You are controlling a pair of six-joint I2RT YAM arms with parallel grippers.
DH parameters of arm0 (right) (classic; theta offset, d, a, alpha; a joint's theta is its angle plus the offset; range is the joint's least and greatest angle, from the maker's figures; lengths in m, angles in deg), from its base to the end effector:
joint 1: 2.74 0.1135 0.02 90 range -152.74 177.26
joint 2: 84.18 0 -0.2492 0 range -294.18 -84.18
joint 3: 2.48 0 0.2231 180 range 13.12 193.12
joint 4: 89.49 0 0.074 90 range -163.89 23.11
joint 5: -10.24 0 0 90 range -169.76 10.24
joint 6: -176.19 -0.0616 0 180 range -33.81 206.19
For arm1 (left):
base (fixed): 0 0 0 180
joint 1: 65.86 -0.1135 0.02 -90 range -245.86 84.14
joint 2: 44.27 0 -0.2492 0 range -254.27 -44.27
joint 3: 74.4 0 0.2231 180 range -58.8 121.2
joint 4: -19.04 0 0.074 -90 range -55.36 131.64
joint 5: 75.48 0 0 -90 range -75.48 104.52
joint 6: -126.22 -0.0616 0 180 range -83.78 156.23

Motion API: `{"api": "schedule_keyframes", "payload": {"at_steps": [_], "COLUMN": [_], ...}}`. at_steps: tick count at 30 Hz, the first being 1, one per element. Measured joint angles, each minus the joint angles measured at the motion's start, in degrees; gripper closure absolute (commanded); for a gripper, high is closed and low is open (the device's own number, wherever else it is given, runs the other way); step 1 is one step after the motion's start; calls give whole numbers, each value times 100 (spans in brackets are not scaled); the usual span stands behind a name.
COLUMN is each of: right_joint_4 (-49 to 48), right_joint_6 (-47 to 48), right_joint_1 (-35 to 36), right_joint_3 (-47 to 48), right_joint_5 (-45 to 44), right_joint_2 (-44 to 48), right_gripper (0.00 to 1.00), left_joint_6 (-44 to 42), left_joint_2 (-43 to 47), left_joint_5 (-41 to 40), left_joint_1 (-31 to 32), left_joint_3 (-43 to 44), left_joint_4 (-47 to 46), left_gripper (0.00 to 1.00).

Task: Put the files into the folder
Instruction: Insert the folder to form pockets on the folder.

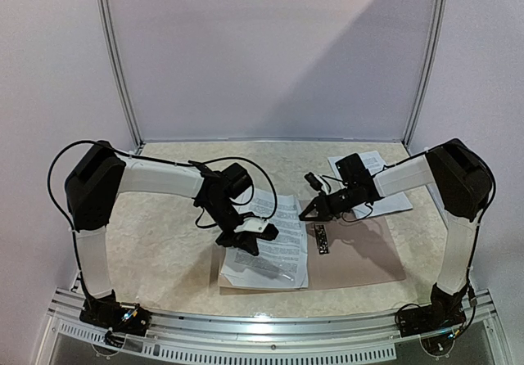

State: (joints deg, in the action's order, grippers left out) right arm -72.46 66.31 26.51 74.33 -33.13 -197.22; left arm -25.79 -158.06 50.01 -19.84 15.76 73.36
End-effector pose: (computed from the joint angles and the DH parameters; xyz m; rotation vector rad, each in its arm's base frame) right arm 0.2984 0.2184 0.1178 -0.5756 2.5272 1.3599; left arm 0.2179 -0.2773 0.1307 2.2671 1.5321 -0.8265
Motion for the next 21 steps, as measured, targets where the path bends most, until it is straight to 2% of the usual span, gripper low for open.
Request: {"api": "schedule_keyframes", "payload": {"at_steps": [4, 8, 13, 18, 21], "right_joint_4": [269, 365, 468, 282, 72], "right_joint_6": [326, 396, 356, 197, 39], "right_joint_1": [33, 37, 37, 37, 37], "right_joint_3": [291, 468, 483, 485, 525], "right_joint_5": [63, -72, -538, -608, -546], "right_joint_2": [-2, -9, -76, -188, -330], "right_gripper": [100, 84, 75, 78, 95], "left_joint_6": [-22, -37, -61, -98, -103], "left_joint_2": [0, 0, 0, 0, -2], "left_joint_5": [-22, -44, -50, -85, -116], "left_joint_1": [0, 0, 0, 0, 0], "left_joint_3": [0, 0, 0, 0, 0], "left_joint_4": [4, 9, 22, 39, 57], "left_gripper": [100, 100, 100, 100, 100]}}
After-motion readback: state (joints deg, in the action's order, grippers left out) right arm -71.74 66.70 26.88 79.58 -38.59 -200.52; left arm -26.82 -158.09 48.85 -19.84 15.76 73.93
